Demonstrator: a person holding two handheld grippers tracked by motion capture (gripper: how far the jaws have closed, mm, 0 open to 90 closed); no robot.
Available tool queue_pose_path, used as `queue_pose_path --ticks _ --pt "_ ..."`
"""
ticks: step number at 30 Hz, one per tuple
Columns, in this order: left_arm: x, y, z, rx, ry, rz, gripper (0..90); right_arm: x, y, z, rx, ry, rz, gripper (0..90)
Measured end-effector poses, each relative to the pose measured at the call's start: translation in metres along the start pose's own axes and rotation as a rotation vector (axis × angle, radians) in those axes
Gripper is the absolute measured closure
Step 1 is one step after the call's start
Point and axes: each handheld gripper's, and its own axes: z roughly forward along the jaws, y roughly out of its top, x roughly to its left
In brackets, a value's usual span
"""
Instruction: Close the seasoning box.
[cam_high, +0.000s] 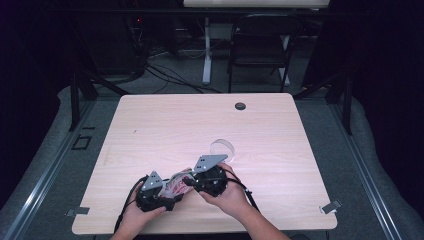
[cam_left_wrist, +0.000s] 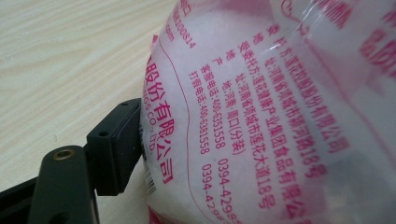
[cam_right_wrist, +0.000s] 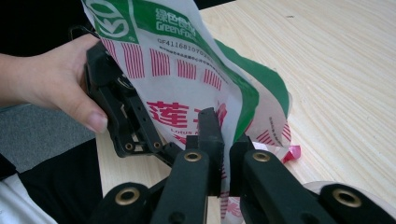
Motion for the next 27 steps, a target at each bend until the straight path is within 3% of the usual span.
queue_pose_path --ticks 12,27 --pt "0.0 -0.002 0.01 0.065 0.016 0.04 26.2 0.001 0.0 0.0 -0.001 0.0 0.001 89.5" --pt "-0.003 -0.002 0.014 0.068 0.047 0.069 26.3 0.001 0.0 0.001 0.0 -0.003 -0.004 89.3"
